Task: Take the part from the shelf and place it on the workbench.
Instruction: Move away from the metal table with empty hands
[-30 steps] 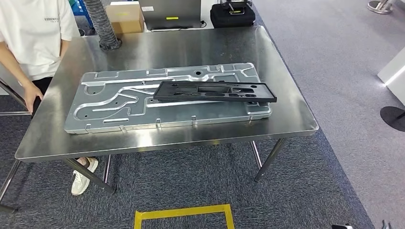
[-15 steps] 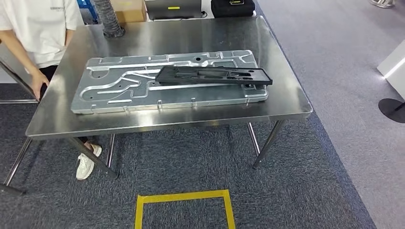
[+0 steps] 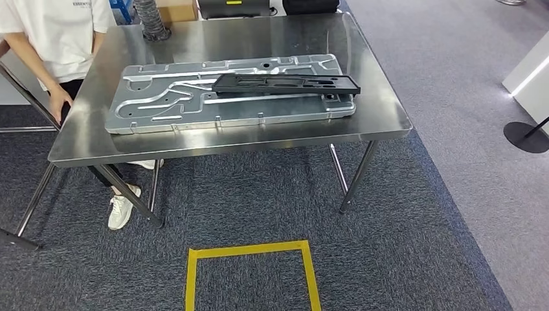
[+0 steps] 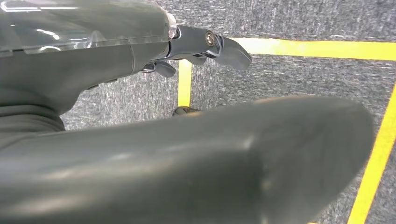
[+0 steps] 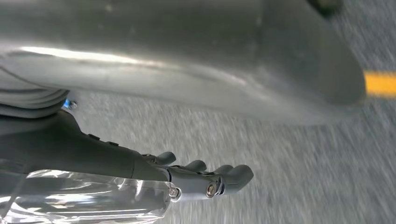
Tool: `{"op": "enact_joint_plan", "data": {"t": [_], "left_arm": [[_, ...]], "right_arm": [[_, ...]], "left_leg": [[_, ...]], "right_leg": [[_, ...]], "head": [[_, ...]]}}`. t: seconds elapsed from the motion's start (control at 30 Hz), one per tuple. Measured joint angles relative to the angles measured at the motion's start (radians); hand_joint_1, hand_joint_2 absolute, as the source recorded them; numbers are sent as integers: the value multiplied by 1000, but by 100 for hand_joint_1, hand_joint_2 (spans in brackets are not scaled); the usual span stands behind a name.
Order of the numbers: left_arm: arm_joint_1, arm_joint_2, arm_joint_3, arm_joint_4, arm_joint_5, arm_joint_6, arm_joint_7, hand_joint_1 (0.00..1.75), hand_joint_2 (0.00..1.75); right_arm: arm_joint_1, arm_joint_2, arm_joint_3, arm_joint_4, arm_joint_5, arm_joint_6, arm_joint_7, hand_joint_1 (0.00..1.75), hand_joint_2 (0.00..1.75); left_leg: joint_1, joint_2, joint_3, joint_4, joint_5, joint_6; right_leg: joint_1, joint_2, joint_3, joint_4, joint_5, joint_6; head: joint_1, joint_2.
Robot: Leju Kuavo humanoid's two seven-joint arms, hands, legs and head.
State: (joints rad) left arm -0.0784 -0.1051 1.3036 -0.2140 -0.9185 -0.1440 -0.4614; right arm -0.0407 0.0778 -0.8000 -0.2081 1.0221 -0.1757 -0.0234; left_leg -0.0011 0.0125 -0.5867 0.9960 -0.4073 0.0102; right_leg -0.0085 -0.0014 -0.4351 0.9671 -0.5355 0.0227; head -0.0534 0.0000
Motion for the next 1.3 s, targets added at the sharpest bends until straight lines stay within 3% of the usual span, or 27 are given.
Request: {"op": "enact_joint_plan", "data": {"t": [0.07, 0.1, 0.17, 0.23, 0.27, 0.3, 0.33, 0.4, 0.47, 0.5, 0.53, 0.6, 0.63, 0.73, 0.77, 0.8, 0.83, 0.9, 0.97, 1.0, 1.03, 1.1, 1.13, 1.17, 1.23, 1.27, 1.3], "left_arm": [[-1, 1, -3, 0, -3, 0, 2, 0, 0], [-1, 1, -5, 0, -5, 0, 3, 0, 0], [-1, 2, -8, 0, -7, 0, 5, 0, 0], [-1, 1, -10, 0, -9, -1, 6, 0, 0], [-1, 1, -11, 0, -10, -1, 6, 0, 0], [-1, 1, -12, 0, -10, -1, 7, 0, 0], [-2, 1, -13, 0, -11, -1, 7, 0, 0], [-5, 1, -15, 0, -12, -2, 7, 0, 0], [-11, 1, -16, 0, -13, -3, 7, 0, 0], [-14, 1, -16, 0, -13, -4, 7, 0, 0], [-15, 1, -17, 0, -13, -4, 7, 0, 0], [-13, -1, -17, 1, -14, -2, 8, 0, 0], [-12, -2, -17, 1, -13, -1, 8, 0, 0], [-12, -3, -16, 1, -13, 2, 11, 0, 0], [-12, -3, -16, 1, -13, 3, 12, 0, 0], [-12, -3, -16, 1, -14, 3, 14, 0, 0], [-13, -3, -17, 1, -15, 4, 16, 0, 0], [-14, -4, -17, 1, -16, 4, 18, 0, 0], [-14, -5, -17, 1, -18, 4, 19, 0, 0], [-15, -5, -17, 1, -19, 4, 19, 0, 0], [-16, -6, -17, 1, -19, 4, 19, 0, 0], [-16, -6, -17, 1, -21, 5, 19, 0, 0], [-15, -6, -17, 1, -23, 5, 19, 0, 0], [-13, -6, -17, 1, -25, 4, 19, 0, 0], [-12, -6, -17, 1, -27, 3, 19, 0, 0], [-12, -7, -17, 1, -27, 2, 20, 0, 0], [-12, -7, -17, 1, -27, 2, 20, 0, 0]], "right_arm": [[-1, 0, 0, 2, -1, 54, 42, 0, 0], [-2, 0, 0, 3, -1, 69, 56, 0, 0], [-2, 0, 0, 5, -1, 85, 72, 0, 0], [-2, -1, 0, 5, -1, 91, 77, 0, 0], [-2, -2, 0, 5, -1, 93, 79, 0, 0], [-2, -2, 0, 5, -1, 93, 81, 0, 0], [-2, -2, 0, 5, -1, 93, 83, 0, 0], [-3, -2, -1, 5, -1, 93, 85, 0, 0], [-4, -2, -1, 5, 0, 93, 85, 0, 0], [-5, -2, -1, 5, 1, 94, 85, 0, 0], [-5, -2, -1, 5, 4, 95, 85, 0, 0], [-6, -4, -1, 5, 9, 96, 83, 0, 0], [-6, -6, -1, 5, 11, 97, 81, 0, 0], [-6, -7, -2, 6, 18, 99, 69, 0, 0], [-7, -6, -2, 6, 20, 99, 66, 0, 0], [-8, -6, -2, 7, 21, 100, 62, 0, 0], [-9, -7, -2, 7, 22, 100, 60, 0, 0], [-10, -7, -2, 7, 22, 102, 56, 0, 0], [-16, -7, -2, 7, 22, 106, 51, 0, 0], [-19, -7, -2, 7, 22, 107, 50, 0, 0], [-22, -7, -1, 7, 22, 108, 48, 0, 0], [-22, -7, -2, 7, 22, 109, 47, 0, 0], [-23, -7, -2, 7, 22, 109, 46, 0, 0], [-23, -8, -3, 7, 21, 109, 45, 0, 0], [-22, -9, -6, 7, 19, 108, 43, 0, 0], [-21, -10, -8, 7, 17, 108, 43, 0, 0], [-20, -10, -10, 8, 16, 108, 42, 0, 0]], "left_leg": [[2, 0, -6, 3, 9, -13], [4, -1, -13, 15, -5, -18], [7, -4, -39, 89, -88, -26], [9, -4, -70, 217, -185, -31], [9, -4, -76, 270, -205, -32], [10, -4, -70, 298, -198, -32], [10, -4, -46, 291, -172, -30], [8, -4, 50, 184, -123, -22], [4, -4, 152, 32, -133, -10], [2, -4, 178, -14, -147, -5], [0, -4, 183, -34, -152, 1], [2, -1, 167, -37, -136, 16], [3, 1, 156, -38, -124, 24], [4, 4, 108, -37, -83, 36], [3, 4, 91, -35, -71, 35], [3, 5, 72, -31, -59, 34], [2, 5, 54, -26, -47, 32], [3, 5, 14, -12, -27, 26], [3, 4, -14, 2, -11, 17], [2, 4, -18, 5, -3, 11], [2, 4, -20, 6, 5, 5], [5, 3, -23, 7, 14, -7], [7, 1, -31, 21, -4, -12], [9, -1, -44, 52, -42, -17], [12, -3, -78, 167, -147, -24], [12, -3, -93, 234, -181, -25], [12, -3, -99, 286, -187, -26]], "right_leg": [[1, -3, -8, -8, 10, -15], [1, -5, -17, -9, 20, -24], [0, -10, -43, -10, 43, -39], [4, -10, -75, -7, 66, -45], [7, -10, -93, -4, 77, -46], [9, -10, -111, 0, 88, -45], [10, -10, -130, 5, 98, -44], [13, -10, -164, 18, 117, -39], [16, -11, -183, 31, 133, -31], [16, -11, -189, 34, 142, -26], [16, -12, -192, 34, 152, -20], [13, -10, -201, 36, 156, -8], [12, -7, -210, 53, 132, -3], [3, -2, -257, 215, -17, 11], [1, -2, -268, 278, -47, 15], [-1, -2, -267, 319, -50, 17], [-3, -2, -251, 330, -30, 19], [-6, -2, -164, 247, 25, 17], [-3, -2, -49, 89, 15, 9], [-1, -1, -11, 31, 1, 3], [2, 0, 6, -1, -10, -3], [4, -1, -2, -10, 6, -18], [4, -3, -12, -11, 16, -27], [3, -5, -26, -12, 27, -35], [4, -7, -56, -12, 49, -44], [6, -7, -72, -11, 59, -46], [7, -7, -88, -10, 70, -46]], "head": [[0, 0], [0, 0], [0, 0], [0, 0], [0, 0], [0, 0], [0, 0], [0, 0], [0, 0], [0, 0], [0, 0], [0, 0], [0, 0], [0, 0], [0, 0], [0, 0], [0, 0], [0, 0], [0, 0], [-1, 0], [-1, 0], [-2, 0], [-2, 0], [-2, 0], [-2, 0], [-2, 0], [-2, 0]]}}
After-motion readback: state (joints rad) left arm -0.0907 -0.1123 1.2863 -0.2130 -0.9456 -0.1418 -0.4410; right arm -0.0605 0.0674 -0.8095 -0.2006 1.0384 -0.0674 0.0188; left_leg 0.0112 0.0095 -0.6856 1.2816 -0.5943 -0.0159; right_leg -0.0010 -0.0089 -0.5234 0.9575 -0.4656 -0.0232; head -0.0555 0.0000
